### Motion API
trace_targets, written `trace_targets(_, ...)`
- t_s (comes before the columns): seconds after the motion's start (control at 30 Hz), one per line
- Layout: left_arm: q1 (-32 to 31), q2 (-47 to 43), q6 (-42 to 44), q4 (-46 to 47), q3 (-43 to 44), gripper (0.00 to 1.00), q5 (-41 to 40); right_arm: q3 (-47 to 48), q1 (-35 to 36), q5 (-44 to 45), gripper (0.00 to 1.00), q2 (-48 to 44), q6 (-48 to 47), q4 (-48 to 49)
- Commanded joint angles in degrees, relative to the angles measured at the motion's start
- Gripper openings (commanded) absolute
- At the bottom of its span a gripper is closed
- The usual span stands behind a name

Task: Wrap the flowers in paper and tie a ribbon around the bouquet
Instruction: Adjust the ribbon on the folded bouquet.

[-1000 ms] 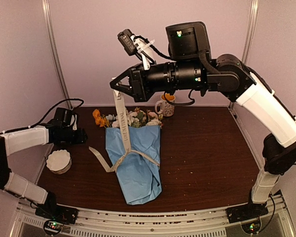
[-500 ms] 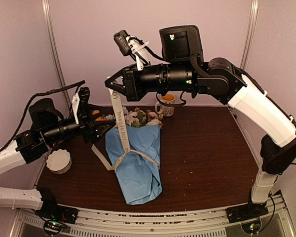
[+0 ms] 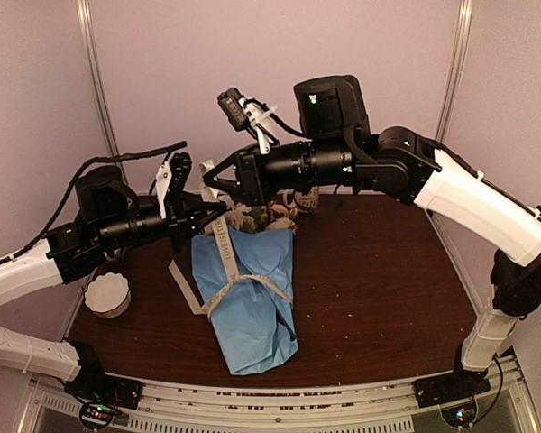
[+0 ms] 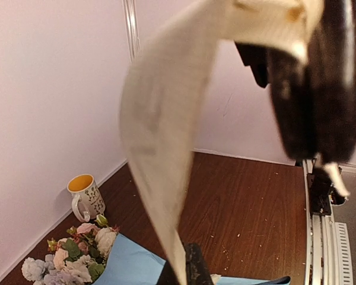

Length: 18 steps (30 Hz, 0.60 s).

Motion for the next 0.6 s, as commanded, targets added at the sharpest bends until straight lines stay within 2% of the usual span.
trace_targets(0.0,-0.33,-0.7,-0.05,2.74,0.23,0.0,-0.2,-11.86,-4.08,-4.41,0.12,-8.17,3.77,8.92)
trace_targets(0.13,-0.42,0.18,1.19,0.03,1.39,0.0,-0.09,-22.82,-8.03,-4.56,0.59,-13.27,7.13,15.05)
trace_targets(0.17,-0.41,0.73,1.57,-0.88,1.87,0.0,-0.05,-24.27,-8.47,-4.59,0.67,-13.79,7.02,15.68)
trace_targets(0.27,-0.49,1.71,2.37,-2.83,3.11,0.0,-0.11,-25.32,-8.45,-7.24,0.8,-13.77,5.16,15.9)
trace_targets(0.33,-0.5,2.35,2.59,-4.15,4.0,0.0,-0.52,-25.52,-8.08,-9.6,0.98,-13.07,4.36,16.87)
trace_targets(0.57,-0.69,3.22,2.83,-5.19,5.07,0.0,-0.37,-25.94,-6.49,-7.69,0.98,-11.57,2.63,20.37)
